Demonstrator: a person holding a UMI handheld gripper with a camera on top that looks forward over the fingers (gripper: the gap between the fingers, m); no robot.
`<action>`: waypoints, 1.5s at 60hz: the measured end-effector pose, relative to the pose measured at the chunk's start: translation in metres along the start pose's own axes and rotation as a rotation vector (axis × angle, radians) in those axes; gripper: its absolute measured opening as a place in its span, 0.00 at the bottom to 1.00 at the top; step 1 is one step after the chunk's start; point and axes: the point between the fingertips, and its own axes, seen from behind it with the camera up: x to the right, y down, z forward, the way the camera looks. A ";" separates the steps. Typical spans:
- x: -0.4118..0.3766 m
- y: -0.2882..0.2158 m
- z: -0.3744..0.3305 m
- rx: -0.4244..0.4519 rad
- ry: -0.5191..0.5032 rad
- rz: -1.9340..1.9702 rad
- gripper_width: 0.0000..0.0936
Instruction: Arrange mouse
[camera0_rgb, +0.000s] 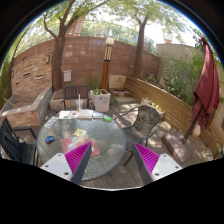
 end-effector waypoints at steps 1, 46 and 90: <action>0.000 0.001 0.000 -0.003 0.000 0.000 0.91; -0.355 0.196 0.163 -0.143 -0.398 -0.102 0.91; -0.540 0.126 0.355 -0.147 -0.355 -0.087 0.68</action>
